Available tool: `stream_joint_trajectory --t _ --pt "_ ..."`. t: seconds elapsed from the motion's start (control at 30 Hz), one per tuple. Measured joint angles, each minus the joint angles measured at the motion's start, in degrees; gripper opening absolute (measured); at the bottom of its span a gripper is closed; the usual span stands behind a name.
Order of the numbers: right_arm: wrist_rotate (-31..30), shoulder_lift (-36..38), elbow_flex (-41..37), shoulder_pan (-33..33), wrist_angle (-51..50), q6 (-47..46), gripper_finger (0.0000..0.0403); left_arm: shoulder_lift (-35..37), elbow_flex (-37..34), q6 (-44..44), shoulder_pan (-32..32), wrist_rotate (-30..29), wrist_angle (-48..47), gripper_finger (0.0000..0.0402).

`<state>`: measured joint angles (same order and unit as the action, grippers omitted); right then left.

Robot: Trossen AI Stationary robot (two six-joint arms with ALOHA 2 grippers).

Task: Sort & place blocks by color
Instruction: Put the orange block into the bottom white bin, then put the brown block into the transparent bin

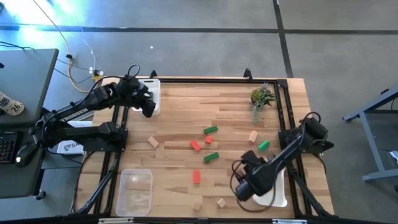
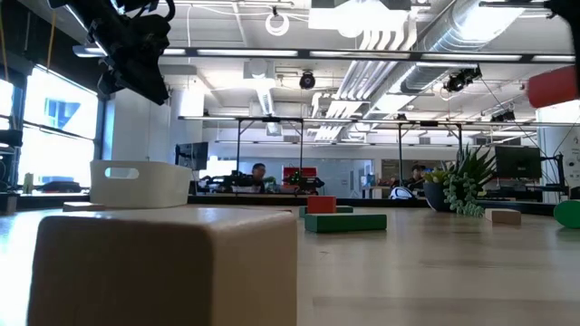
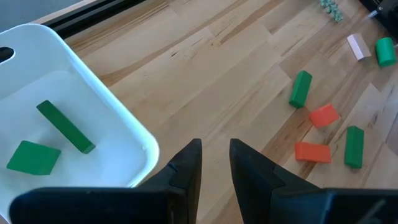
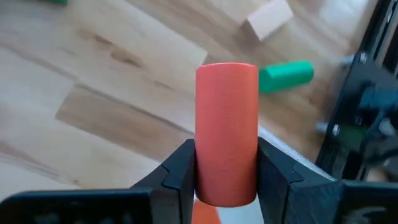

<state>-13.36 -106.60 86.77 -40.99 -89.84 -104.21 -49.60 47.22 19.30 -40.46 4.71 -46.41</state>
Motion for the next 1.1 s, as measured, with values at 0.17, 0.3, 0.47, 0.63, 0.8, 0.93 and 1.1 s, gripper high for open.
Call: stream_joint_trajectory --t 0.17,0.3,0.47,0.63,0.8,0.93,1.1 --pt "7.9 0.2 -4.6 -4.2 -0.2 -8.2 0.0101 0.0 0.0 0.0 0.0 0.0 0.5 0.0072" --pt "10.4 0.2 -5.3 -7.1 -0.2 -14.1 0.0101 0.0 0.0 0.0 0.0 0.0 2.0 0.0072" --pt "13.8 0.4 -5.3 -10.1 0.5 -19.3 0.0102 0.0 0.0 0.0 0.0 0.0 3.8 0.0072" --pt "13.9 0.4 -5.3 -12.7 3.3 -23.5 0.0102 0.0 0.0 -4.3 0.0 0.0 4.7 0.0072" --pt "13.9 0.4 -5.3 -13.8 6.0 -24.3 0.0111 0.0 0.0 -7.9 0.0 0.0 4.7 0.0072" --pt "13.8 0.4 -5.3 -13.8 6.4 -23.9 0.0194 0.0 0.0 -12.2 0.0 0.0 4.8 0.0072" --pt "13.8 0.4 -5.3 -13.8 6.0 -23.9 0.0271 -0.5 0.0 -16.4 0.0 0.0 7.0 0.0076"
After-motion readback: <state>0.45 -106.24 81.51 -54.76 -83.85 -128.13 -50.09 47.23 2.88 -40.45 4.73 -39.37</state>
